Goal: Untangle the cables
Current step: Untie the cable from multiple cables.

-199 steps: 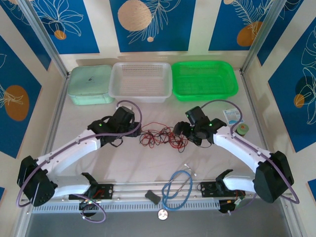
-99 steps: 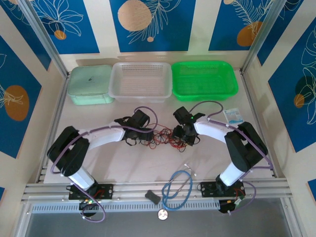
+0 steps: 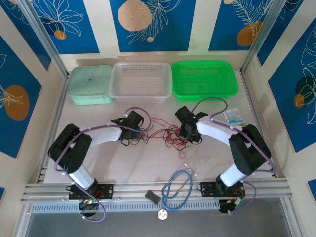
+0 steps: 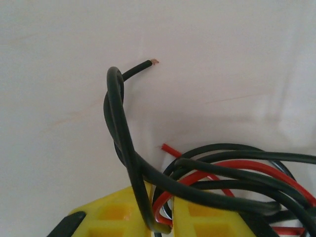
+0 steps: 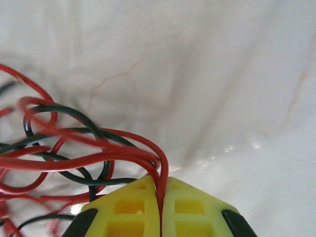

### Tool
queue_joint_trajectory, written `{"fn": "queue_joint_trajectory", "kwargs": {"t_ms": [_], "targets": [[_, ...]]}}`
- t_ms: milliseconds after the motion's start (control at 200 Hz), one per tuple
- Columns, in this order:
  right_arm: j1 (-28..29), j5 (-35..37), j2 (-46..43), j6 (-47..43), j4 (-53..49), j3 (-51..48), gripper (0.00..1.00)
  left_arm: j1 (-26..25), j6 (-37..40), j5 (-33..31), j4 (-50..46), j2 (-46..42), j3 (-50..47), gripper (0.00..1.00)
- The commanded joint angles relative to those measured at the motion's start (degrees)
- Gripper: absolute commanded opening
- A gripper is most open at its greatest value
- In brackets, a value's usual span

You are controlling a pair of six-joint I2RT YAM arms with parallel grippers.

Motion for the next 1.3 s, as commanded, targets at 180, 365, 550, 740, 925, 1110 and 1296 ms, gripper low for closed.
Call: {"fn": "queue_joint_trajectory", "kwargs": {"t_ms": [180, 365, 550, 740, 925, 1110, 1296], "targets": [[-0.9, 3.6, -3.7, -3.3, -5.8, -0.9, 0.0, 3.1, 0.2, -7.2, -9.8, -11.1, -2.1, 0.2], [0.3, 2.5, -3.6, -3.9, -8.9, 1.2, 0.0, 3.3, 0.3, -12.3, -14.9, -15.4, -0.9, 0.22], [0.9, -1.4, -4.9, -4.7, -7.8, 1.6, 0.02, 3.5, 1.2, -10.9, -16.4, -19.8, -0.5, 0.43], [0.9, -8.9, -7.9, -4.8, -4.7, 1.5, 0.14, 3.3, 2.7, -5.4, -17.4, -23.5, 0.8, 0.65], [0.8, -12.9, -11.7, -4.6, -4.4, 1.9, 0.36, 2.1, 4.9, -0.5, -21.7, -25.4, 5.0, 0.75], [0.3, -13.3, -14.5, -3.6, -5.1, 2.3, 0.67, -1.6, 5.6, 5.8, -22.9, -23.2, 9.5, 0.79], [-1.4, -12.7, -14.4, -3.0, -5.3, 1.3, 0.79, -8.2, 6.1, 11.1, -18.9, -16.5, 13.3, 0.82]]}}
